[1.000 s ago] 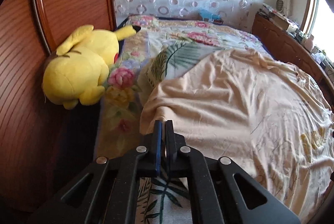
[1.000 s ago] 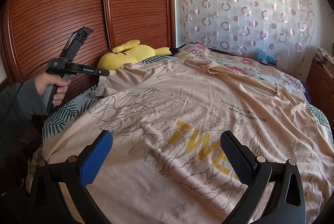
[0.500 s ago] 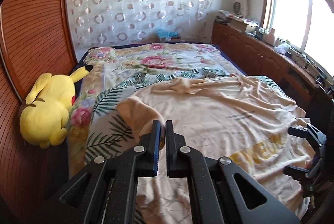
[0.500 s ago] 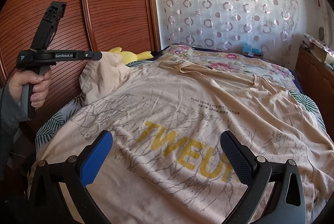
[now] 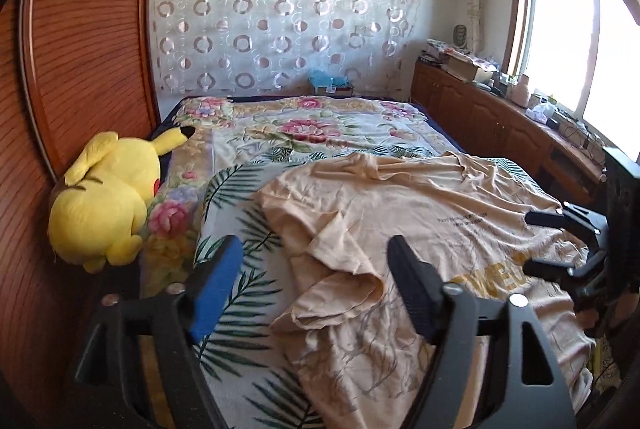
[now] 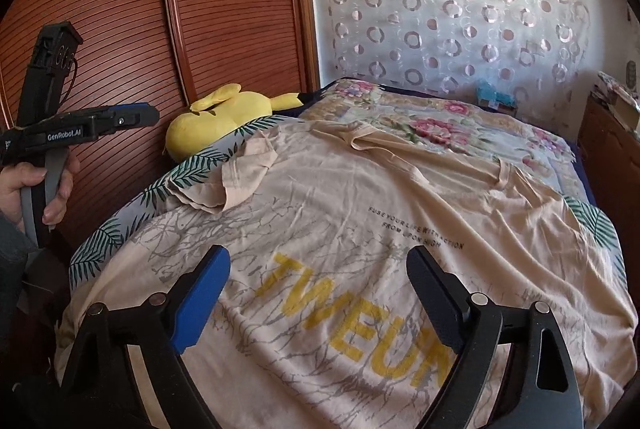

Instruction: Fold small clothes

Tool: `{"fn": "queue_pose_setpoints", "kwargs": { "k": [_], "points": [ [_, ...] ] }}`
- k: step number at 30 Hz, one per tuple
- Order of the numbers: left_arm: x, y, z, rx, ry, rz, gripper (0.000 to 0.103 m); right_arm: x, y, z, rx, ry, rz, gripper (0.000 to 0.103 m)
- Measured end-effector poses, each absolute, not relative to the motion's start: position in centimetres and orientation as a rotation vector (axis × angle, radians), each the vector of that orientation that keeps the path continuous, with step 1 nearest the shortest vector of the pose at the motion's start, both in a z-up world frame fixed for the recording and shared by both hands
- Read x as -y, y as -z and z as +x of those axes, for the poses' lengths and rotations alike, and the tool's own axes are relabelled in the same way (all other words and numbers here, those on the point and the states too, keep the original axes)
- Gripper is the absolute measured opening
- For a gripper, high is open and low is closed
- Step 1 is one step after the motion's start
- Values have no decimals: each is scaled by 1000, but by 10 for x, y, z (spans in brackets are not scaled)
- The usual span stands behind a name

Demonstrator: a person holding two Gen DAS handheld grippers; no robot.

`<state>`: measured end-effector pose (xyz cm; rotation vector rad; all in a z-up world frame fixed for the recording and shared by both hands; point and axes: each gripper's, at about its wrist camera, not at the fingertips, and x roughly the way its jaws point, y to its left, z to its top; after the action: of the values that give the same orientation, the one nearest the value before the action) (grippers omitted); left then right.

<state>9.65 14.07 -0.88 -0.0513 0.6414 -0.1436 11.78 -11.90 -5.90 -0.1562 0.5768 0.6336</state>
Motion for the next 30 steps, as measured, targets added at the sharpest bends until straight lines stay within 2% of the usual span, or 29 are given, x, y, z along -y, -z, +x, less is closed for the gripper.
{"fn": "queue_pose_setpoints", "kwargs": {
  "k": [6,10,13,24,25,26,27,29,30],
  "points": [
    [-163,34,87,-670,68,-76,79,83,49,149,-577,-704,-190,84],
    [-171,45,80,-667,50,-101,79,54,56,173,-599,-767,-184,69],
    [-176,51,77,-675,37,-119,79,28,73,193,-675,-819,-176,50],
    [-178,58,60,-696,26,-105,79,-40,109,251,-794,-808,-277,49],
    [-178,58,59,-697,27,-104,79,-47,111,254,-806,-782,-309,45],
    [-177,58,58,-697,30,-103,79,-49,113,257,-812,-768,-328,34],
    [-177,58,57,-696,32,-103,79,-50,114,260,-808,-764,-330,29],
    [-176,58,57,-699,35,-105,79,-46,115,266,-813,-770,-306,6],
    [-175,59,57,-700,36,-106,79,-42,115,268,-812,-774,-293,6]
  ]
}}
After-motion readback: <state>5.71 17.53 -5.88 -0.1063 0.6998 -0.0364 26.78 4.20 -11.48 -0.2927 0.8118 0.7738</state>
